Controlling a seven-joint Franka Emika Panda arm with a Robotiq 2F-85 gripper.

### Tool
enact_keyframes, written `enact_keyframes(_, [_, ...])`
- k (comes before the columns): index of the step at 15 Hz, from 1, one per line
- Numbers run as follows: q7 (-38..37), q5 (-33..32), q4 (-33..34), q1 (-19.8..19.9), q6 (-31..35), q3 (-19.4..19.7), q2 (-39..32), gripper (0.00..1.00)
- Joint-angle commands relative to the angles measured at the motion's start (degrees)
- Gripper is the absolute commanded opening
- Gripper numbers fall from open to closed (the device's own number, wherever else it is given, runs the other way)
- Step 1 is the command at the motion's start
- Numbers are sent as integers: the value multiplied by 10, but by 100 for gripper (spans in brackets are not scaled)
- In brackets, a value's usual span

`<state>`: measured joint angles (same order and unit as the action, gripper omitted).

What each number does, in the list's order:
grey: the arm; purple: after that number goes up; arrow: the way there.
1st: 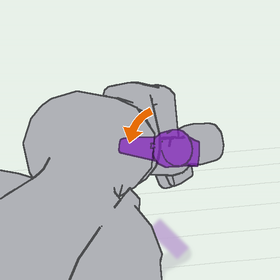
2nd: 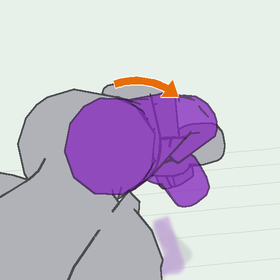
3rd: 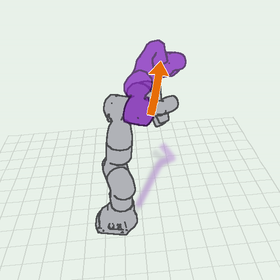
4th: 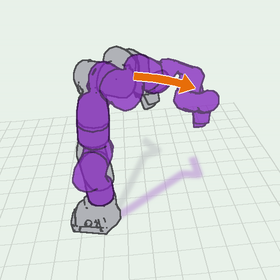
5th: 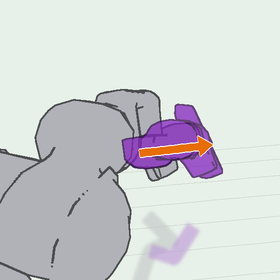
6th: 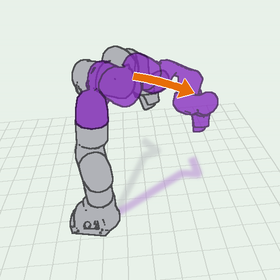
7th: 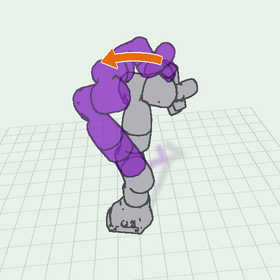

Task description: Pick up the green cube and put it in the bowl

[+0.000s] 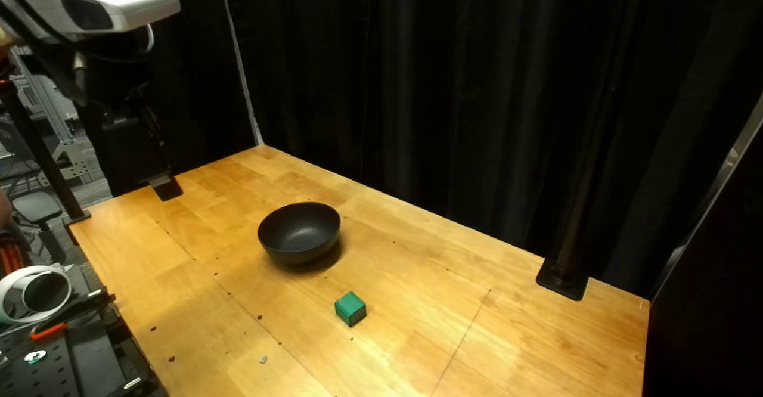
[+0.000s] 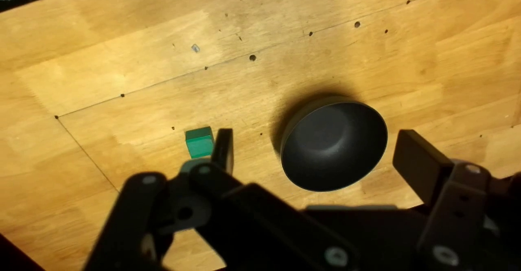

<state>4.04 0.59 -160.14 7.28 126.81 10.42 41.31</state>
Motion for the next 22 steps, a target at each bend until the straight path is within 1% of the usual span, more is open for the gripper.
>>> enact_keyframes(1, [-26,14,34,-5,94,-14,-112,100])
enact_keyframes(3, [-24,21,50,-9,154,-9,-186,100])
enact_keyframes(6, [-21,33,58,-7,265,-1,-294,100])
enact_keyframes(9, [-22,46,88,-6,354,-2,-408,100])
enact_keyframes(11, [-39,38,113,1,413,-8,-482,100])
enact_keyframes(12, [-58,20,127,5,445,-8,-517,100])
enact_keyframes(14, [-89,-8,158,-6,493,11,-579,100])
enact_keyframes(16, [-104,-11,188,-23,523,36,-631,100])
enact_keyframes(17, [-107,-3,201,-28,532,41,-652,100])
enact_keyframes(20, [-117,15,240,-37,533,54,-705,100])
enact_keyframes(21, [-118,20,251,-32,520,49,-714,100])
enact_keyframes(22, [-117,27,259,-19,500,33,-716,100])
